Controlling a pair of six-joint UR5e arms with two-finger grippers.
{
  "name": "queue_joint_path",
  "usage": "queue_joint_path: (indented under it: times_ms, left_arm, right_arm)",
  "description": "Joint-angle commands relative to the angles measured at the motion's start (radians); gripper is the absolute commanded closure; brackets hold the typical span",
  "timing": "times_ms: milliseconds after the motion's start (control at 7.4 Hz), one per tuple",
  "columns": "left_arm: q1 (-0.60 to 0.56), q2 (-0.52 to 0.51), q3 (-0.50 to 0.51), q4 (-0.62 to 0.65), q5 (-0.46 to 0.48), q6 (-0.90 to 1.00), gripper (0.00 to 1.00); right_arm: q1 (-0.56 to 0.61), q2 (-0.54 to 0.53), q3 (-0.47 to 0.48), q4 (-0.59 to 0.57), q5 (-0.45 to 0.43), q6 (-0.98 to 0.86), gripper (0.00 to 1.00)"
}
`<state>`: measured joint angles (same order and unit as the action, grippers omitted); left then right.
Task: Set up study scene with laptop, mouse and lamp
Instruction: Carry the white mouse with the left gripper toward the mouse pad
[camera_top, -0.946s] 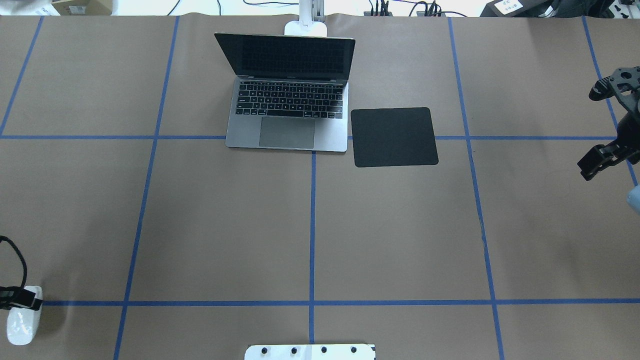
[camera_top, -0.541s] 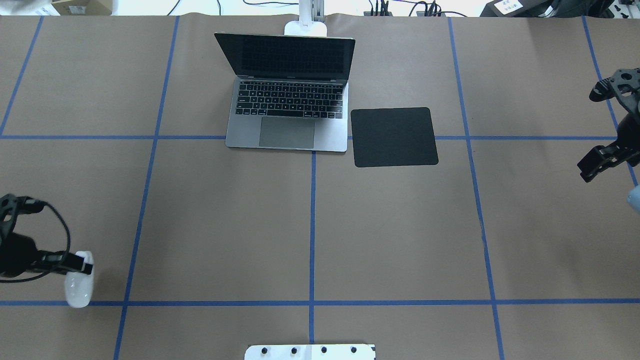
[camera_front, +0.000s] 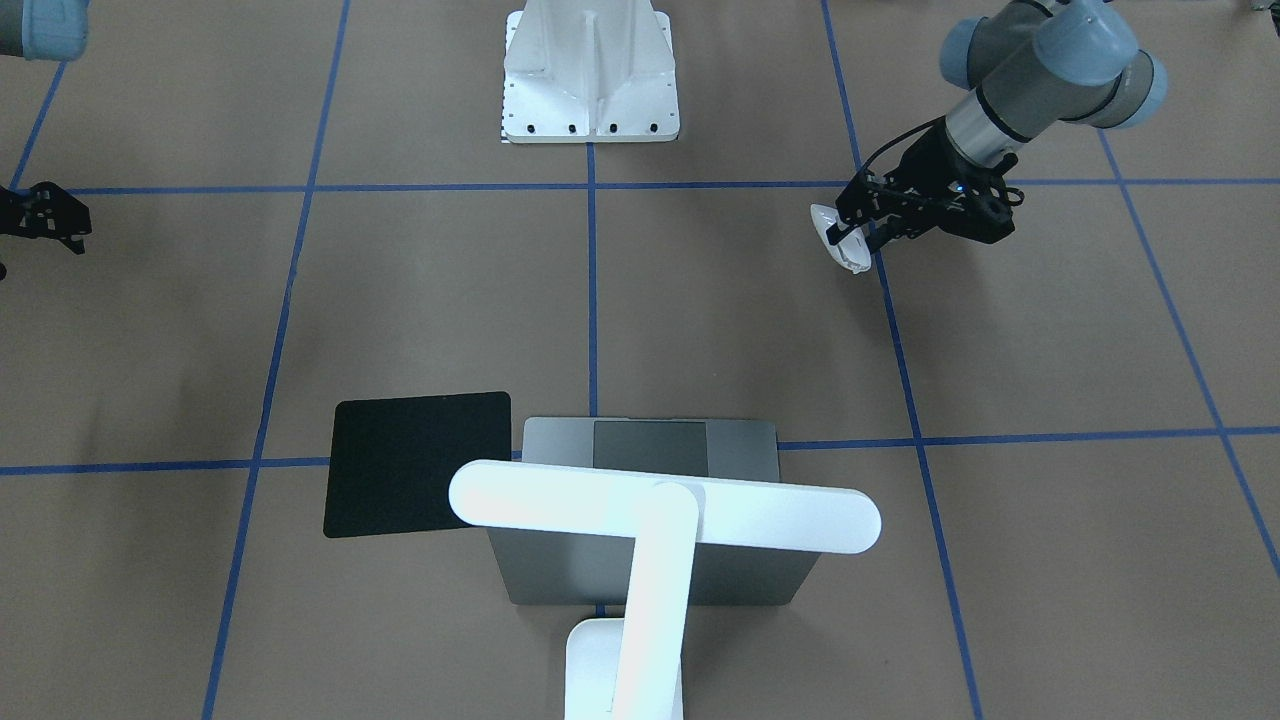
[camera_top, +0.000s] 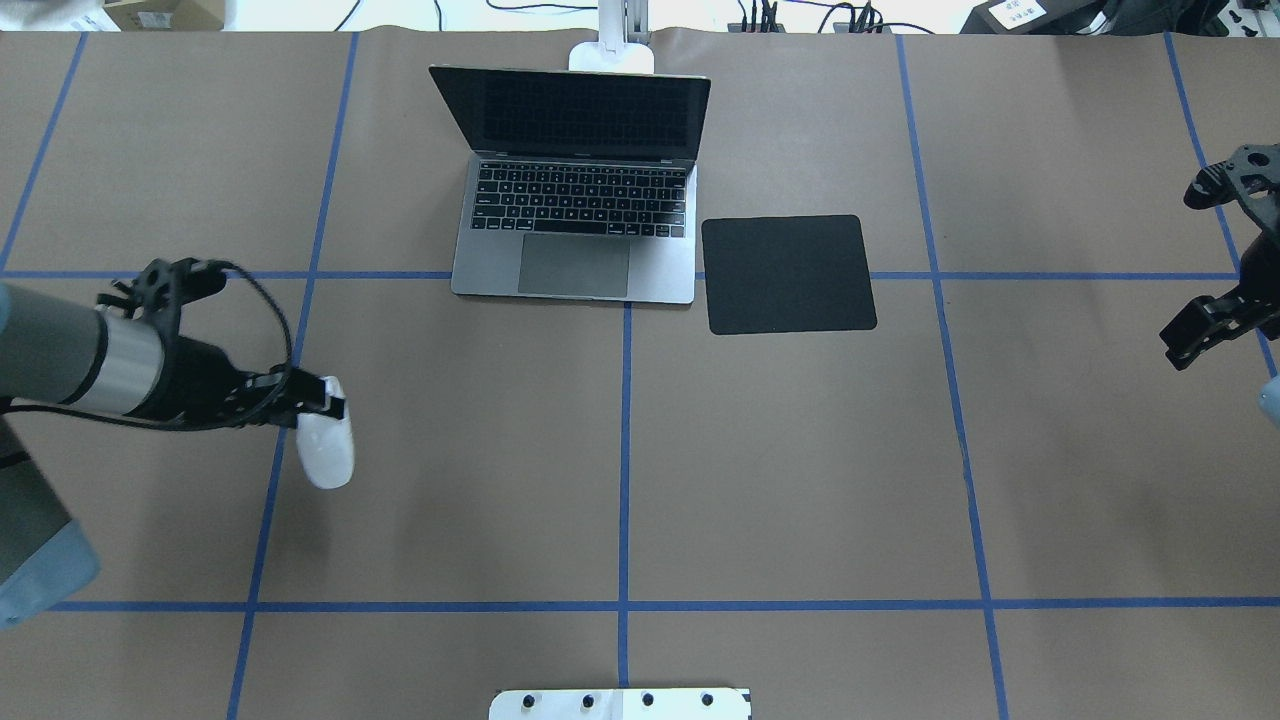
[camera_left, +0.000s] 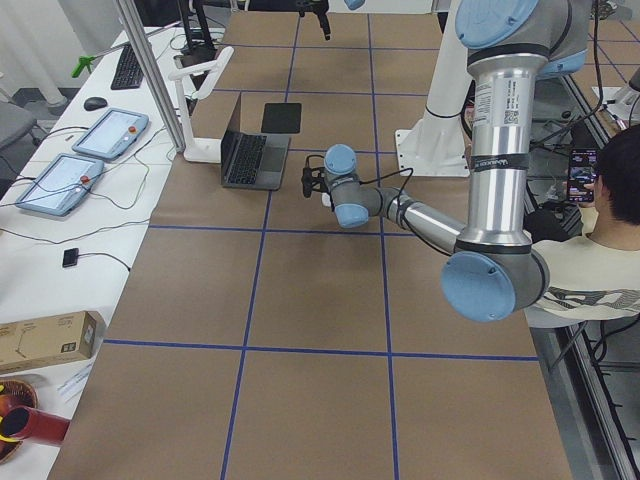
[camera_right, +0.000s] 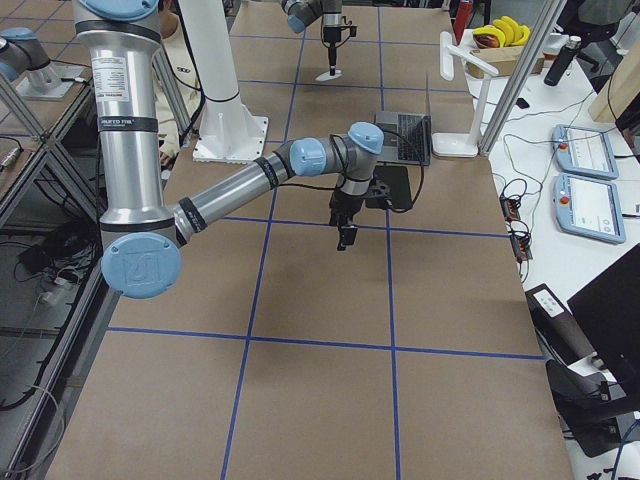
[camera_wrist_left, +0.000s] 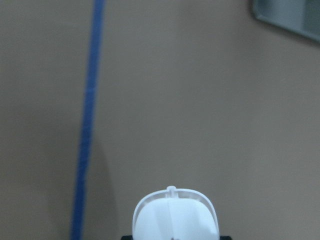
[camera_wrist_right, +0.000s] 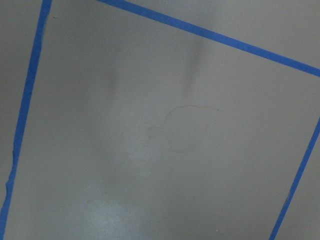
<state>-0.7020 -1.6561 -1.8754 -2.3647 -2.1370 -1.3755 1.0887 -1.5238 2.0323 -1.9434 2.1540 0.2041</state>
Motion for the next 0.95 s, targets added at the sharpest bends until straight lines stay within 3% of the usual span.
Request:
queue_joint_path:
  times_ms: [0, 270, 541, 811]
  left_arm:
    - [-0.002, -0.191, 0.004, 0.156, 0.049, -0.065, 0.59]
    - [0.004, -0.379, 0.016, 0.362, 0.081, -0.068, 0.59]
    - [0.025, -0.497, 0.114, 0.366, 0.17, -0.067, 0.6]
    - [0.119, -0.649, 0.246, 0.361, 0.347, -0.109, 0.6]
  right_arm:
    - [0.008, 0.008, -0.006, 0.001, 0.003, 0.008, 0.0]
    - [0.007, 0.013, -0.01, 0.004, 0.004, 0.009, 0.0]
    - [0.007, 0.024, -0.015, 0.003, 0.004, 0.009, 0.0]
    - [0.007, 0.016, -0.014, 0.007, -0.023, 0.008, 0.0]
